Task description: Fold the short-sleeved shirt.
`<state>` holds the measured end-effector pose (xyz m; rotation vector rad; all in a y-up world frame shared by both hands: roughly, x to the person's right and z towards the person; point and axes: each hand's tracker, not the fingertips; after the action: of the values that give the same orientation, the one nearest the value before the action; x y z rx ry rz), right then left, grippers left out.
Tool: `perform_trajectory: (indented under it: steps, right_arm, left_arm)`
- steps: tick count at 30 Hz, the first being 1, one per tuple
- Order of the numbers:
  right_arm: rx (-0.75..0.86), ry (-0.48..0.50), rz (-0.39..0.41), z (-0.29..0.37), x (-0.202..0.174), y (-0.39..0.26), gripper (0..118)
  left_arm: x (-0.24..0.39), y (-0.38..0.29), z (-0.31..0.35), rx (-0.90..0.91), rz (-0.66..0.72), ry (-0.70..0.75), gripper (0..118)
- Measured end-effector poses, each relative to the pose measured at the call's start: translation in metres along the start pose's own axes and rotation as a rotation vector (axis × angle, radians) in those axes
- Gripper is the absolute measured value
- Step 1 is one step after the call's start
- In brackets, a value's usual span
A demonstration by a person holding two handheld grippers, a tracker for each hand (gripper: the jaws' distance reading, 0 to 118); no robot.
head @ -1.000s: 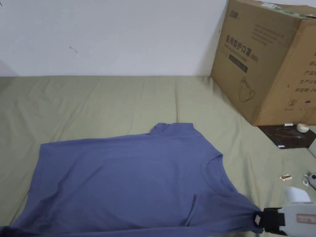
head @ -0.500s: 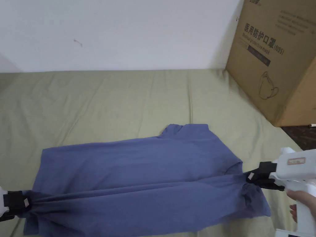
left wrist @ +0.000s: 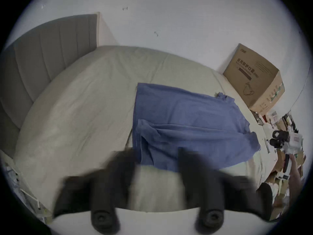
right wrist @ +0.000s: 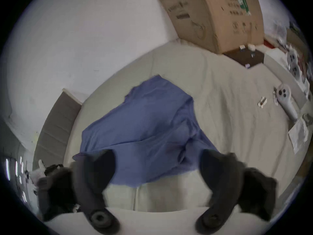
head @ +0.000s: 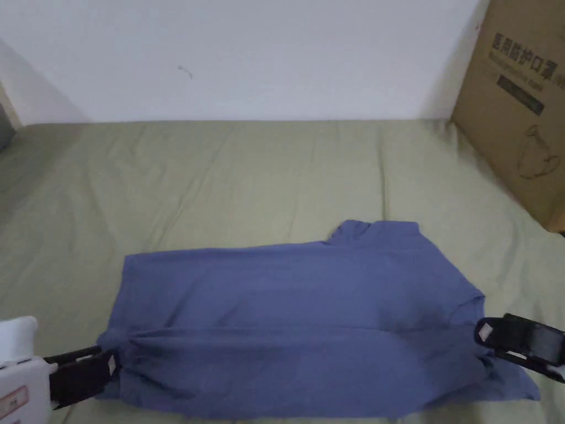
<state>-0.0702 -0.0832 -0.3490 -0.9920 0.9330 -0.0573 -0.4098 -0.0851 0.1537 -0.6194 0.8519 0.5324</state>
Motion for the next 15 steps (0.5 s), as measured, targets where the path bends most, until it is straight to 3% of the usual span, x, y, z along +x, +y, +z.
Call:
perform_trajectory:
  steps: [1,2,3,8,9,11,12,15]
  right_arm:
    - [0.026,0.013,0.027,0.009,-0.007,-0.005,72]
    - [0.074,0.01,0.042,0.018,-0.015,-0.01,30]
    - [0.085,-0.002,0.071,0.023,-0.02,-0.013,0]
    - [0.055,0.005,0.098,0.02,-0.034,-0.027,0]
    - [0.049,0.004,0.101,0.019,-0.037,-0.03,0]
    - [0.029,0.005,0.099,0.017,-0.033,-0.029,0]
    - [0.021,0.005,0.094,0.017,-0.032,-0.031,0]
    - [0.003,0.011,0.08,0.023,-0.028,-0.032,0]
  left_arm:
    - [0.0,-0.003,0.005,-0.007,0.034,-0.008,0]
    - [0.004,-0.008,0.015,-0.007,0.055,-0.01,2]
    - [0.004,-0.012,0.019,-0.003,0.088,-0.015,1]
    - [-0.002,-0.017,0.001,-0.079,0.124,0.004,2]
    - [-0.003,-0.017,-0.01,-0.127,0.056,0.05,21]
    - [-0.002,-0.019,-0.037,-0.175,0.037,0.078,102]
    - [-0.002,-0.02,-0.051,-0.191,0.031,0.096,117]
    - [-0.013,-0.018,-0.083,-0.159,0.066,0.08,113]
